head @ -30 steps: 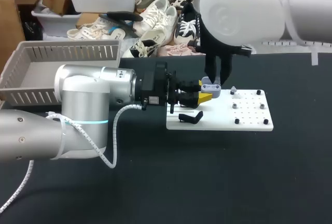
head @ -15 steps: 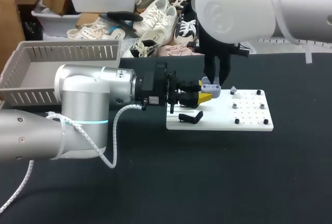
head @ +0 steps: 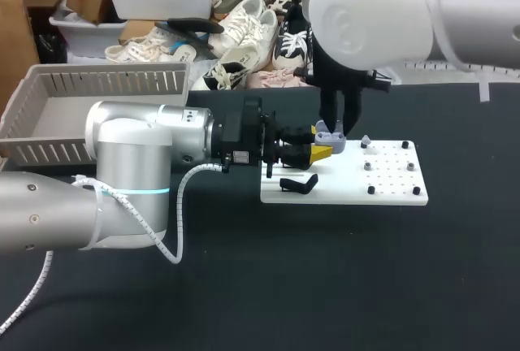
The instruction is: Pick up each earbud case from the left stands, insert the matching earbuds, close the lid, and place the case in the box.
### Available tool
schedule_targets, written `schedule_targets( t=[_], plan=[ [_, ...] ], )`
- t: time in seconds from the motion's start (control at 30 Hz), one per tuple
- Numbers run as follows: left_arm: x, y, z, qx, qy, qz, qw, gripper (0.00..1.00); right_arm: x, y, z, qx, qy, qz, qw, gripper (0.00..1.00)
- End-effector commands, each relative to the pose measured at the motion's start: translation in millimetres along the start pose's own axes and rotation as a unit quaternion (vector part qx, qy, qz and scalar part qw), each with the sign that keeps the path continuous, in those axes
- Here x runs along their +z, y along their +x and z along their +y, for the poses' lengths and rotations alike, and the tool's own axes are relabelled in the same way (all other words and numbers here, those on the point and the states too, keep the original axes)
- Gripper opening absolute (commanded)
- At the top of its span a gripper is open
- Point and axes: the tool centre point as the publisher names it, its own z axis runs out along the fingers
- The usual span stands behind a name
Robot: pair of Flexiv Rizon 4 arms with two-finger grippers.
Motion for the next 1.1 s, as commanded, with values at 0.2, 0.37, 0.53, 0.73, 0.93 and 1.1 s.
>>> schedule_targets(
  t=[0.2, 0.37, 0.53, 0.73, 0.93, 1.1],
  plan=[
    [0.2, -0.1, -1.1, 0.0, -0.002, 0.0, 1.0, 0.0, 3.5, -3.0, 2.7, -0.001, 0.004, 0.001, 1.0, 0.0],
    [0.2, -0.1, -1.1, 0.0, -0.002, 0.0, 1.0, 0.0, 3.9, -4.0, 3.3, -0.001, 0.004, 0.001, 1.0, 0.0],
    [0.2, -0.1, -1.1, 0.0, -0.002, 0.0, 1.0, 0.0, 5.2, -5.2, 4.2, -0.002, 0.005, 0.002, 1.0, 0.0],
    [0.2, -0.1, -1.1, 0.0, -0.002, 0.0, 1.0, 0.0, 6.8, -6.0, 4.9, -0.004, 0.007, 0.005, 1.0, 0.0],
    [0.2, -0.1, -1.1, 0.0, -0.002, 0.0, 1.0, 0.0, 8.5, -6.4, 5.5, -0.006, 0.011, 0.007, 1.0, 0.0],
    [0.2, -0.1, -1.1, 0.0, -0.002, 0.0, 1.0, 0.0, 9.7, -6.8, 6.4, -0.007, 0.014, 0.009, 1.0, 0.0]
  ],
)
